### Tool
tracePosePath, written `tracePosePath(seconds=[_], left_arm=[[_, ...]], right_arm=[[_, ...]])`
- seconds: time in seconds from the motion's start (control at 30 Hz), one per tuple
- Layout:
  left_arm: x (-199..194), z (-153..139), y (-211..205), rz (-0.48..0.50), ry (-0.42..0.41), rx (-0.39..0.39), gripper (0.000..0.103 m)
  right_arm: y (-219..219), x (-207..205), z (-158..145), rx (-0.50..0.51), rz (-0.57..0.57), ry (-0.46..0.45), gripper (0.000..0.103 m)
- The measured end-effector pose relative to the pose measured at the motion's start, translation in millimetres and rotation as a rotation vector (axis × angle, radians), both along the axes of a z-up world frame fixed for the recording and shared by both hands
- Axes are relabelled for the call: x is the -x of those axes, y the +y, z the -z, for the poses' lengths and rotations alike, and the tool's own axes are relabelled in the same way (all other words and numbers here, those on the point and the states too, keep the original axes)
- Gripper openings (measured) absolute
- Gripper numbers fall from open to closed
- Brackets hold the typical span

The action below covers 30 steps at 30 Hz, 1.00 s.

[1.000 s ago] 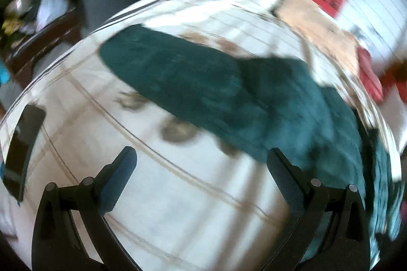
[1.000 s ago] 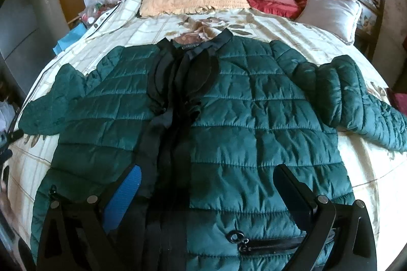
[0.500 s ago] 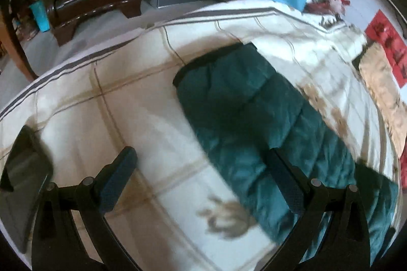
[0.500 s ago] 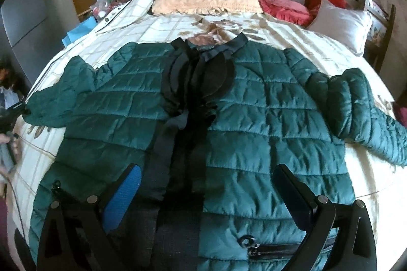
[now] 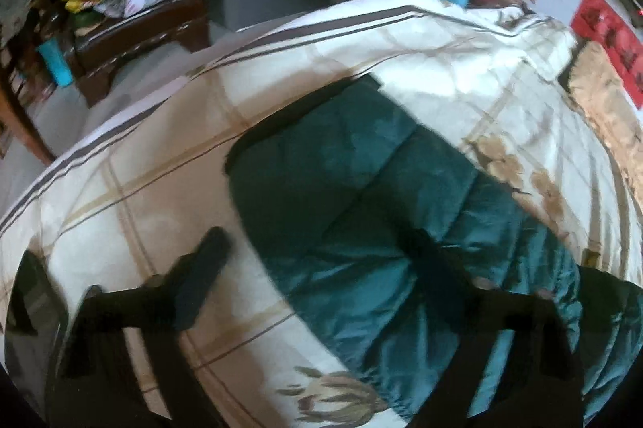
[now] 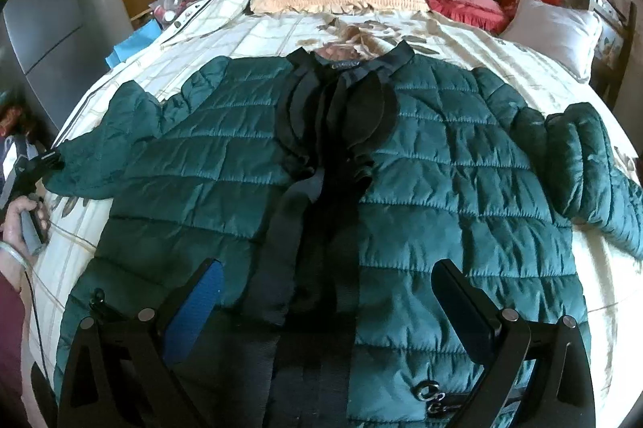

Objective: Fold large clothes
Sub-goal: 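Grasp the sleeve cuff nearest the left gripper and lift it, then fold the held sleeve across the jacket body toward the right gripper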

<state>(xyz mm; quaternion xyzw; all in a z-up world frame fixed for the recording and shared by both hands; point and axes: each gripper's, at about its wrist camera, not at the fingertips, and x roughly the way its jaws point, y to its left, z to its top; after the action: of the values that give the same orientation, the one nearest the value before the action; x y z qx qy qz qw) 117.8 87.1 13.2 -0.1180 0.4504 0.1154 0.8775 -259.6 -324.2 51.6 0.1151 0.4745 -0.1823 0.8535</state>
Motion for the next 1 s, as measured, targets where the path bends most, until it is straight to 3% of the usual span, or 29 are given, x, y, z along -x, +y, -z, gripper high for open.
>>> tracePosePath(seconds=[0.07, 0.13, 0.17, 0.4, 0.6, 1.0], left_arm=[[0, -3, -2, 0.024, -0.015, 0.009, 0.047], [-1, -4, 1, 0.039, -0.022, 0.077, 0.021], [0, -6, 4, 0.04, -0.027, 0.12, 0.019], [32, -40, -6, 0.065, -0.105, 0.121, 0.016], [67, -78, -29, 0.164, -0.177, 0.097, 0.016], [121, -133, -97, 0.369, -0.263, 0.135, 0.016]], right_arm=[[1, 0, 0, 0.0, -0.002, 0.001, 0.103], [1, 1, -2, 0.004, -0.002, -0.002, 0.103], [1, 2, -3, 0.007, -0.002, -0.003, 0.103], [-1, 8, -7, 0.009, 0.006, -0.018, 0.103], [-2, 16, -11, 0.023, 0.015, -0.015, 0.103], [-10, 37, -16, 0.028, 0.039, -0.018, 0.103]])
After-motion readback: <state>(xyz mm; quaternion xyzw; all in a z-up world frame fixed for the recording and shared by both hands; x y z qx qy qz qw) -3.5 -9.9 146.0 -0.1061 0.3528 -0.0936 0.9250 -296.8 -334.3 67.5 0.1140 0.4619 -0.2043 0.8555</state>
